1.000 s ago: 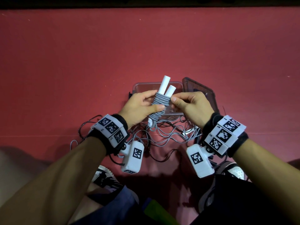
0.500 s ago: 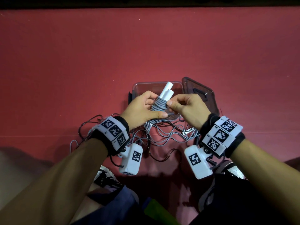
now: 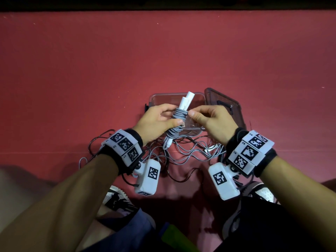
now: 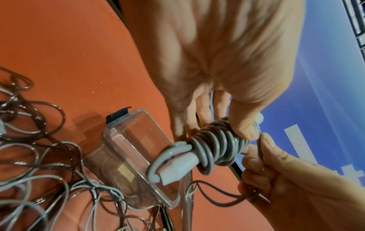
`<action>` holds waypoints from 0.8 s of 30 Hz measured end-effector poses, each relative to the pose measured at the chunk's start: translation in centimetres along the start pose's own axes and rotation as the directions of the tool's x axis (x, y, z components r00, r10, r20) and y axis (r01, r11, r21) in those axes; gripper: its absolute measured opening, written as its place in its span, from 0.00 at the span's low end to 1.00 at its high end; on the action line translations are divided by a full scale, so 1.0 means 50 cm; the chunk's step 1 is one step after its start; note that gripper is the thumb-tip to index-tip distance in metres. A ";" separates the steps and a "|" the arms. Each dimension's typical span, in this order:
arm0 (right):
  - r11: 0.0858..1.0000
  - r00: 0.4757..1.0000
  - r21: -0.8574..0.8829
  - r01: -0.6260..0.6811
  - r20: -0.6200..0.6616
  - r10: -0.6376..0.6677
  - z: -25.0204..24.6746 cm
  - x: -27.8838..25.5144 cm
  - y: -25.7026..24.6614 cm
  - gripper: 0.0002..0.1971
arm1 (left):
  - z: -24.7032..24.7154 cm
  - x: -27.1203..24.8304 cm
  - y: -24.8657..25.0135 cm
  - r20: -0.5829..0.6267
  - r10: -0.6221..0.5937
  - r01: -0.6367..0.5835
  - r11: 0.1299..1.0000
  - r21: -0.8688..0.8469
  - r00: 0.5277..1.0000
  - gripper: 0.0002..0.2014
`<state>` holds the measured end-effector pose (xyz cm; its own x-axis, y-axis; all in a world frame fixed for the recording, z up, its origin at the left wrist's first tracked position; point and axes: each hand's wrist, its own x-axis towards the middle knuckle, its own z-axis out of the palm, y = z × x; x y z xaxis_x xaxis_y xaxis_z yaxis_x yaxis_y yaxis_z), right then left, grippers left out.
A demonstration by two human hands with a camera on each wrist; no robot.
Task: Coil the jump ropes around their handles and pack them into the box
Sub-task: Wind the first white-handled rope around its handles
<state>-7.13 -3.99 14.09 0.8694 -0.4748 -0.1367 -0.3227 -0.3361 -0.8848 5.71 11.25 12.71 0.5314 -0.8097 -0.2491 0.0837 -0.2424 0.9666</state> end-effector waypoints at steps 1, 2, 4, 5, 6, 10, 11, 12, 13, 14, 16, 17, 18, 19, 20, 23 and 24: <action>1.000 1.000 0.004 -0.003 -0.006 0.003 -0.002 0.002 0.002 0.10 | 0.000 0.000 0.000 0.014 -0.010 0.010 1.000 0.004 1.000 0.16; 1.000 1.000 0.004 -0.005 -0.004 0.005 -0.003 0.002 0.003 0.11 | 0.001 -0.001 0.000 0.030 -0.027 0.027 1.000 0.006 0.999 0.15; 1.000 1.000 0.002 0.009 0.007 -0.009 -0.004 0.002 0.002 0.12 | 0.002 -0.001 -0.005 0.058 -0.067 0.067 0.998 0.005 0.996 0.13; 1.000 1.000 0.004 0.019 0.004 -0.019 -0.003 0.002 0.001 0.11 | 0.003 -0.003 -0.003 0.069 -0.084 0.084 0.996 0.001 0.994 0.13; 1.000 1.000 0.010 0.021 -0.008 -0.021 -0.003 0.002 0.001 0.11 | 0.004 -0.005 -0.001 0.084 -0.097 0.099 0.995 -0.012 0.992 0.15; 0.997 0.996 0.071 -0.042 -0.072 0.048 0.000 0.004 0.007 0.11 | 0.012 -0.009 0.003 0.143 -0.064 0.075 0.994 -0.077 0.988 0.17; 0.996 0.995 0.078 -0.054 -0.078 0.060 0.001 0.005 0.008 0.11 | 0.016 -0.009 0.003 0.140 -0.051 0.061 0.996 -0.066 0.989 0.16; 0.995 0.995 0.077 -0.056 -0.077 0.062 0.002 0.004 0.007 0.11 | 0.018 -0.008 0.001 0.119 -0.042 0.048 0.998 -0.050 0.992 0.15; 0.996 0.996 0.074 -0.053 -0.072 0.058 0.005 0.004 0.008 0.12 | 0.019 -0.006 -0.001 0.095 -0.030 0.034 0.999 -0.031 0.995 0.14; 0.996 0.996 0.073 -0.048 -0.065 0.053 0.007 0.003 0.008 0.13 | 0.019 -0.004 -0.003 0.075 -0.018 0.020 1.000 -0.023 0.997 0.15; 0.998 0.998 0.061 -0.032 -0.058 0.035 0.008 0.002 0.007 0.12 | 0.015 -0.003 -0.003 0.057 -0.004 0.005 1.000 -0.017 0.998 0.17; 0.998 0.998 0.054 -0.021 -0.054 0.024 0.007 0.003 0.008 0.11 | 0.012 -0.003 -0.003 0.046 -0.004 0.004 1.000 -0.006 0.999 0.20; 0.999 0.999 0.051 -0.008 -0.043 0.011 0.006 0.003 0.009 0.09 | 0.008 -0.003 -0.004 0.039 -0.005 0.005 1.000 -0.009 0.999 0.21; 0.999 1.000 0.053 0.004 -0.026 -0.003 0.005 0.004 0.009 0.07 | 0.005 -0.004 -0.003 0.037 -0.010 0.011 1.000 -0.027 0.999 0.20; 0.998 1.000 0.056 0.016 -0.010 -0.016 0.003 0.004 0.009 0.06 | 0.004 -0.004 -0.002 0.038 -0.014 0.016 0.999 -0.049 0.999 0.19; 0.998 0.999 0.046 0.031 -0.008 -0.031 -0.002 0.006 0.010 0.08 | 0.003 -0.002 0.001 0.007 -0.018 0.019 0.998 -0.058 1.000 0.16; 0.999 0.999 0.037 0.032 -0.014 -0.032 -0.003 0.006 0.009 0.06 | 0.002 0.000 0.002 -0.007 -0.023 0.023 0.997 -0.067 1.000 0.16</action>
<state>-7.06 -4.41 13.75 0.8740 -0.4749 -0.1027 -0.2808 -0.3212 -0.9044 5.62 11.17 12.79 0.5348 -0.8003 -0.2713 0.1522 -0.2246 0.9625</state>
